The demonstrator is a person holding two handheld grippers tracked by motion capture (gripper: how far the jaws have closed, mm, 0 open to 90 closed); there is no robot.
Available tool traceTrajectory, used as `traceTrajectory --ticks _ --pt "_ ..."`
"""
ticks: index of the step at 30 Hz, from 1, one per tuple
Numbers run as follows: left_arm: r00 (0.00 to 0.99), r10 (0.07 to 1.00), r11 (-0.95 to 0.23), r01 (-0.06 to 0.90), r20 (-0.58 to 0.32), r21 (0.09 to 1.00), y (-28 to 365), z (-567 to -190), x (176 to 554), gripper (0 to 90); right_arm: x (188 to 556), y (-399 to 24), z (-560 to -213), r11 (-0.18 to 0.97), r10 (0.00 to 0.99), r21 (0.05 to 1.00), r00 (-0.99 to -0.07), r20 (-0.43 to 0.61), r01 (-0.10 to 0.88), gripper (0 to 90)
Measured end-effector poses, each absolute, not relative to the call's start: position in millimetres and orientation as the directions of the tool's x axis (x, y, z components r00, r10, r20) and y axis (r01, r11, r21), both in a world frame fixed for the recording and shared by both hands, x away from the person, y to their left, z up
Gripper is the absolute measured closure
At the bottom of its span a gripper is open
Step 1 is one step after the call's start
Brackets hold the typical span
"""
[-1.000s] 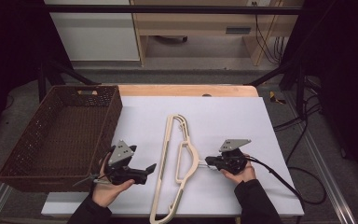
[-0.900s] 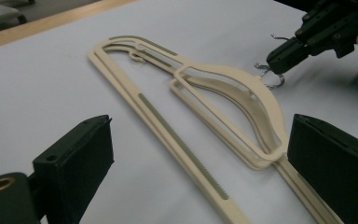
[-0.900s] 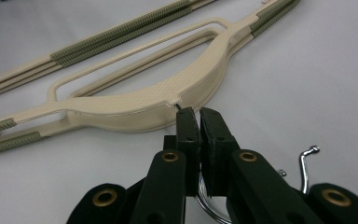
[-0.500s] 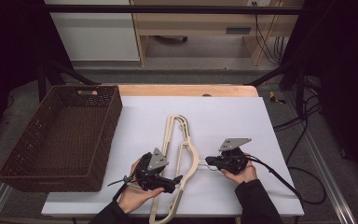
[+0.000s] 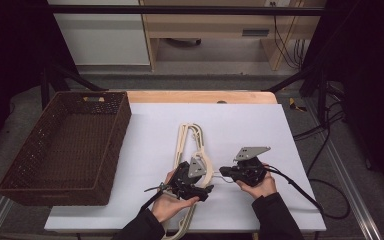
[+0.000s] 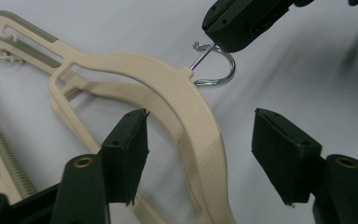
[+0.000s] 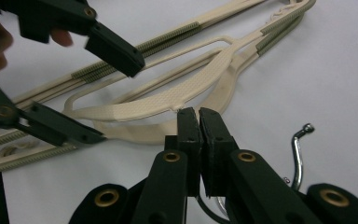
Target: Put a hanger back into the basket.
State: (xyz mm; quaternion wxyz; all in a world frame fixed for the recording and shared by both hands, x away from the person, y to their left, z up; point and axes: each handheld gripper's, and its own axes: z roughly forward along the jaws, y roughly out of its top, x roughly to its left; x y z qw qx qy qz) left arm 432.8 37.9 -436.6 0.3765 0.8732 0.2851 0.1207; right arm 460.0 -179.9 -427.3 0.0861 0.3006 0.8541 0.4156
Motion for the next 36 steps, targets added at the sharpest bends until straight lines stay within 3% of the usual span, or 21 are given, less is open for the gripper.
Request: traceTrajectory --ticks 12,20,25,31,36 --pt "0.797 0.603 -0.586 0.437 0.007 0.682 28.4 -446.6 435.0 51.4 455.8 -173.6 -420.6 0.486 0.578 0.759 -0.811 0.095 0.435 88.4" --pt "0.787 0.617 -0.586 0.457 0.003 0.67 29.6 -447.8 435.9 66.1 456.1 -172.0 -421.6 0.487 0.581 0.753 -0.808 0.098 0.441 88.3" --pt "0.779 0.627 -0.571 0.472 -0.013 0.672 31.8 -446.2 435.1 68.5 455.7 -171.7 -421.3 0.484 0.577 0.756 -0.81 0.102 0.441 87.5" --pt "0.768 0.64 -0.556 0.487 -0.026 0.673 36.2 -445.2 434.4 71.0 453.2 -175.3 -415.1 0.461 0.565 0.779 -0.817 0.111 0.425 76.5" --pt "0.756 0.653 -0.531 0.497 -0.042 0.686 48.5 -435.7 432.7 72.1 442.6 -188.6 -392.2 0.371 0.555 0.863 -0.827 0.09 0.343 63.1"
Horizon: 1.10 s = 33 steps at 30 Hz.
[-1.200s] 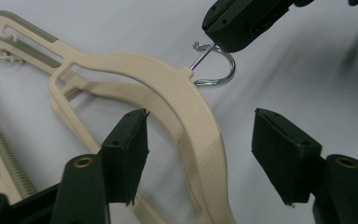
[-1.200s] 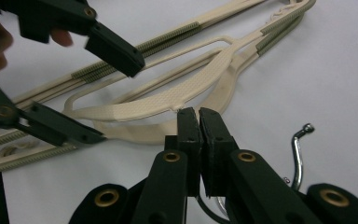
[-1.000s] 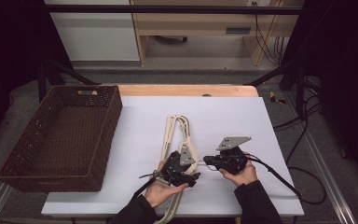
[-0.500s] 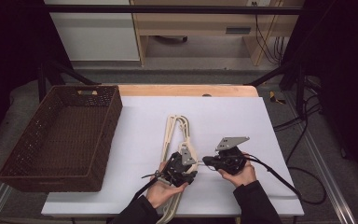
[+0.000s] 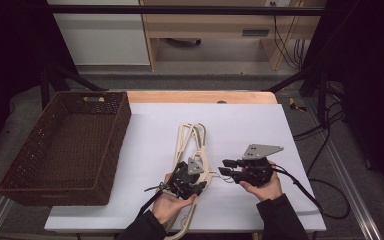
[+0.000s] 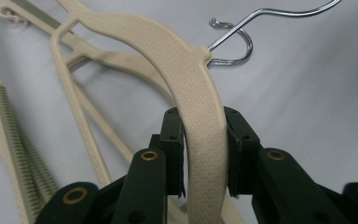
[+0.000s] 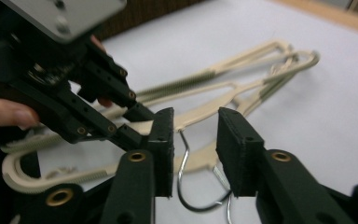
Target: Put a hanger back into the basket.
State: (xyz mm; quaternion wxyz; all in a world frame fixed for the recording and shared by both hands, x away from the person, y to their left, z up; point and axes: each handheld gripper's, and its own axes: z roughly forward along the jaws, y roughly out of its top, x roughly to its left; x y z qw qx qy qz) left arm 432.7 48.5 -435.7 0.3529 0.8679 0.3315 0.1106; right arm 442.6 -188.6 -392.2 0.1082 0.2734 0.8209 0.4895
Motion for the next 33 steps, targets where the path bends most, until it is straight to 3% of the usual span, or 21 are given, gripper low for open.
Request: traceTrajectory --ticks 7,15,16,33 --pt "0.731 0.68 -0.486 0.501 -0.05 0.716 69.6 -418.3 429.1 74.0 431.1 -211.8 -370.1 0.246 0.642 0.936 -0.766 0.037 0.251 42.9" --pt "0.713 0.699 -0.459 0.498 -0.047 0.736 93.2 -405.0 425.0 76.2 435.4 -223.3 -376.8 0.214 0.699 0.939 -0.714 0.046 0.27 32.6" --pt "0.703 0.71 -0.446 0.499 -0.046 0.743 100.1 -401.5 425.0 76.6 437.4 -223.3 -380.2 0.213 0.711 0.935 -0.701 0.051 0.284 27.6" --pt "0.594 0.804 -0.394 0.516 0.014 0.76 140.6 -387.1 427.8 82.3 442.4 -224.0 -390.3 0.213 0.739 0.921 -0.67 0.065 0.325 19.3"
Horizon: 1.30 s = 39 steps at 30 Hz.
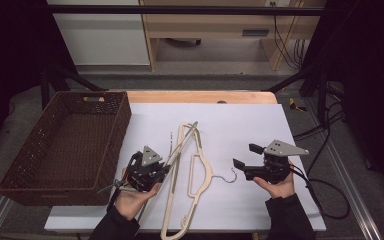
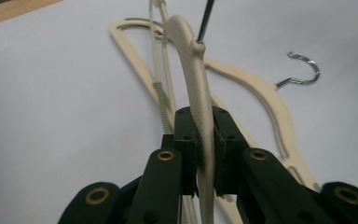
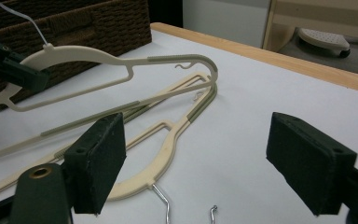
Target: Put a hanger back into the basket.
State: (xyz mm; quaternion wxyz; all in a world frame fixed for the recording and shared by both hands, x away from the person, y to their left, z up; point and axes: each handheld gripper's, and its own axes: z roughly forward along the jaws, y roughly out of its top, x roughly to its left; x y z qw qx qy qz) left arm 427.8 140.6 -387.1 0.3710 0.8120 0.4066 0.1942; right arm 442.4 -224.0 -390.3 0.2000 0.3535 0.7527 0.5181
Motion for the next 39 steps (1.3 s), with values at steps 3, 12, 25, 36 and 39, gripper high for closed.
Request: traceTrajectory --ticks 3,12,25,36,39 --pt "0.564 0.826 -0.368 0.538 0.001 0.759 151.7 -386.5 432.1 83.5 442.2 -223.6 -390.3 0.209 0.743 0.921 -0.665 0.07 0.329 18.1" --pt "0.537 0.842 -0.314 0.551 -0.041 0.773 170.8 -381.0 435.0 85.4 442.2 -223.7 -390.3 0.209 0.743 0.92 -0.665 0.071 0.331 16.9" --pt "0.626 0.777 -0.267 0.421 -0.064 0.867 194.1 -331.7 408.7 85.5 440.9 -227.1 -387.7 0.183 0.755 0.928 -0.651 0.078 0.324 9.7" --pt "0.658 0.753 -0.275 0.342 -0.021 0.899 211.5 -286.8 407.0 85.5 439.4 -231.5 -385.2 0.162 0.765 0.933 -0.638 0.087 0.322 7.5" --pt "0.67 0.742 -0.288 0.334 -0.011 0.898 220.0 -273.8 414.9 85.5 439.4 -231.4 -385.2 0.159 0.766 0.936 -0.638 0.084 0.314 6.2"
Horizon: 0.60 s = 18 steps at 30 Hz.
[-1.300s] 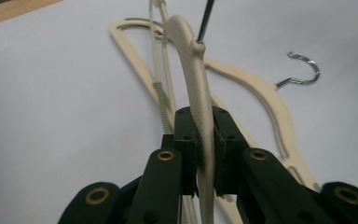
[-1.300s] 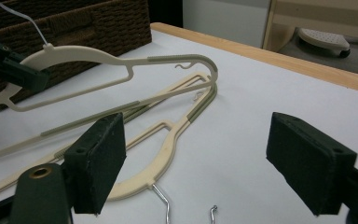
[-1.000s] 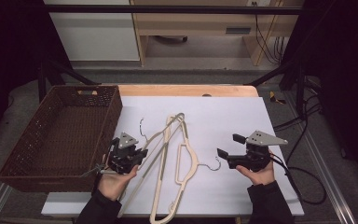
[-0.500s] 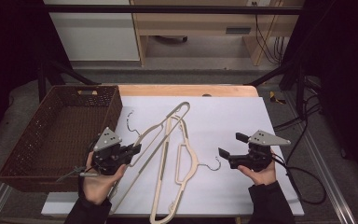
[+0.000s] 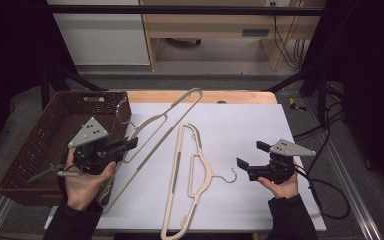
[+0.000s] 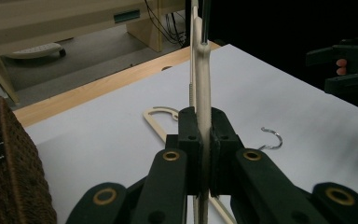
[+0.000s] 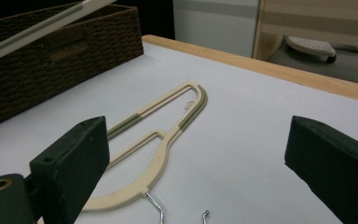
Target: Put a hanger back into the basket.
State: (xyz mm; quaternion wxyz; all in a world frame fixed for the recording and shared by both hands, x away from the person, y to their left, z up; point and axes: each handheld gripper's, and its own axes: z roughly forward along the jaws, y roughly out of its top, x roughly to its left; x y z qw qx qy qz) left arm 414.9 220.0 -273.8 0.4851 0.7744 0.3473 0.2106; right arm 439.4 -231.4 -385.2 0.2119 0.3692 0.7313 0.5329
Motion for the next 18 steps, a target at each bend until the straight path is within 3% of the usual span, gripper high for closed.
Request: traceTrajectory --ticks 8,18 --pt "0.661 0.749 -0.335 0.325 0.041 0.884 244.7 -251.4 433.5 85.5 438.7 -233.1 -384.2 0.152 0.767 0.939 -0.636 0.084 0.307 5.3" --pt "0.632 0.774 -0.322 0.34 0.039 0.883 277.2 -229.7 453.8 85.5 438.9 -234.4 -384.3 0.149 0.768 0.939 -0.635 0.088 0.31 5.3"
